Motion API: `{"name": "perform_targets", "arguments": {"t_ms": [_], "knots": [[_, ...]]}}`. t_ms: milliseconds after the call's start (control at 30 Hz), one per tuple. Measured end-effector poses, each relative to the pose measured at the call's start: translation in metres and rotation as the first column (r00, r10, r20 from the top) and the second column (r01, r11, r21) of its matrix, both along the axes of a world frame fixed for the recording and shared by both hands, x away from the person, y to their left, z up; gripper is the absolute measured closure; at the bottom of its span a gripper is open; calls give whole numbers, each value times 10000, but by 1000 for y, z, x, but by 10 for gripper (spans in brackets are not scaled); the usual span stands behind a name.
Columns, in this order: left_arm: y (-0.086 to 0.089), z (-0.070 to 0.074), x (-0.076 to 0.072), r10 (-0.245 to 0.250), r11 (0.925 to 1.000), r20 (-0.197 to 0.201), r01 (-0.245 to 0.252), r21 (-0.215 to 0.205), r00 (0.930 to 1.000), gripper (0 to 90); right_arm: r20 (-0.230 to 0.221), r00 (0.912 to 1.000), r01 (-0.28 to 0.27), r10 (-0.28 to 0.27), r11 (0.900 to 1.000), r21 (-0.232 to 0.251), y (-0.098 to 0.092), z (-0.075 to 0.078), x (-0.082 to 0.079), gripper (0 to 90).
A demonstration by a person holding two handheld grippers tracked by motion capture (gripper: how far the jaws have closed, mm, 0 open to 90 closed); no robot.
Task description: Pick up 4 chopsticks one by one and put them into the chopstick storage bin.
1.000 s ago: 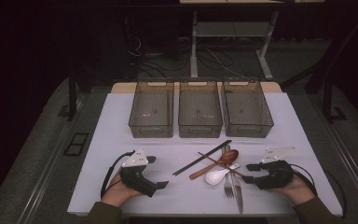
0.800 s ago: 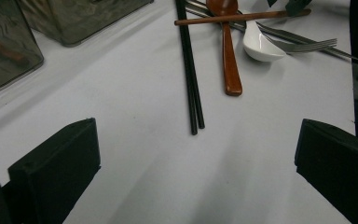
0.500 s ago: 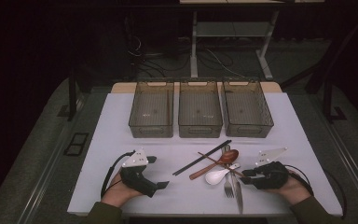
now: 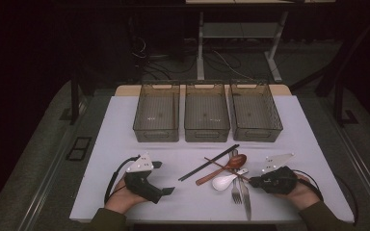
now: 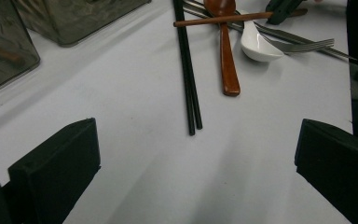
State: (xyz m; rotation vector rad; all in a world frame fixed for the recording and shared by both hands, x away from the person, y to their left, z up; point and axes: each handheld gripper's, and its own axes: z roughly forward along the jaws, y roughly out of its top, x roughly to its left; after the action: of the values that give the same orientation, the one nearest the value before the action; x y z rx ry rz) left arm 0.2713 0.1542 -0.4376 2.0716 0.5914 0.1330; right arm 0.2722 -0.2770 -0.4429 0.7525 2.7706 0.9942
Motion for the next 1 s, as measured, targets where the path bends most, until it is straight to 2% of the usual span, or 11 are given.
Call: {"name": "perform_targets", "arguments": {"t_ms": [467, 633, 1000], "knots": [[0, 0, 0, -24, 10000, -1, 24, 1, 10000, 0, 202, 9996, -174, 175, 9998, -44, -2, 1, 0, 839], [0, 0, 0, -5, 10000, -3, 5, -28, 10000, 0, 354, 9994, 39, -49, 9996, 282, -9, 4, 1, 839], [-1, -1, 0, -35, 10000, -22, 35, 28, 10000, 0, 442, 9989, 119, -161, 9954, 955, -8, 14, 3, 839]]}}
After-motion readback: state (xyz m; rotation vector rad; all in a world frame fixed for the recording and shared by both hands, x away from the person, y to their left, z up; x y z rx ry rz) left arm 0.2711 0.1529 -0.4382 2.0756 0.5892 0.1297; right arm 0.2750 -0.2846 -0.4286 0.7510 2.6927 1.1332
